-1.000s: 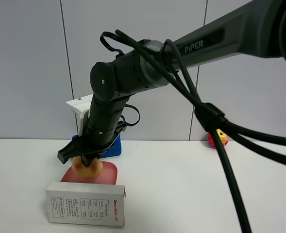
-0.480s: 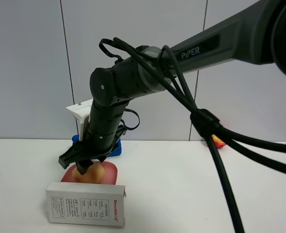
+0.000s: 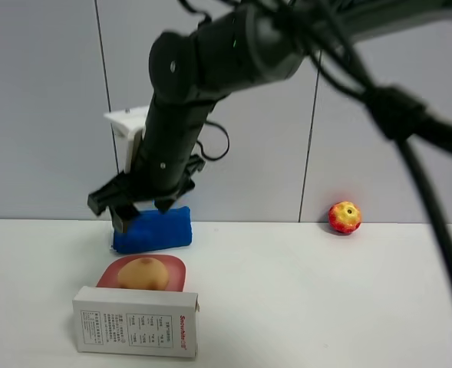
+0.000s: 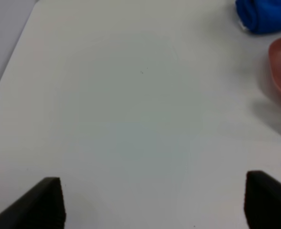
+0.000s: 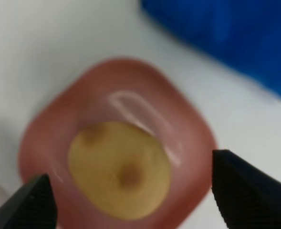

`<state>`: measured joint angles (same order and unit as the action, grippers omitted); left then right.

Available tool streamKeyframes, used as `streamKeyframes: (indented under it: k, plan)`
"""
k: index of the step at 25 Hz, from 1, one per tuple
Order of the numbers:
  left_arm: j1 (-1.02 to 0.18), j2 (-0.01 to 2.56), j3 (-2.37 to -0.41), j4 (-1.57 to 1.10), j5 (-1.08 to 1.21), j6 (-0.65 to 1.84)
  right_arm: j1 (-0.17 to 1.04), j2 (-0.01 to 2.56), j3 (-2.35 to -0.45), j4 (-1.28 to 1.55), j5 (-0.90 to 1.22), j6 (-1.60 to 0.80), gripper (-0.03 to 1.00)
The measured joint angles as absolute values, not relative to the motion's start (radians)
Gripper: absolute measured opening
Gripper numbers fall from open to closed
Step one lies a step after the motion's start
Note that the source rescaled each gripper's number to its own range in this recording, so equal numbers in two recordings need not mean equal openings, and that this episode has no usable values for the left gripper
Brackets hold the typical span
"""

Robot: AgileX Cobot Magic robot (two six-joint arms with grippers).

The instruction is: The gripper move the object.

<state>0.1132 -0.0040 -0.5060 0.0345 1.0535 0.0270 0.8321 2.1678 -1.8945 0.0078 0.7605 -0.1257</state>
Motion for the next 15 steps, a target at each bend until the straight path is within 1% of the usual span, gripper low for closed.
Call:
streamKeyframes:
  k: [6, 9, 15]
  plan:
    - [0.113, -0.004, -0.506, 0.035, 1.053, 0.027, 0.832, 1.972, -1.895, 0.000, 0.875, -0.125, 0.70]
    - [0.113, -0.004, -0.506, 0.035, 1.053, 0.027, 0.827, 1.908, -1.892, 0.000, 0.889, -0.125, 0.70]
    - [0.113, -0.004, -0.506, 0.035, 1.053, 0.027, 0.755, 1.820, -1.804, 0.000, 0.873, -0.108, 0.70]
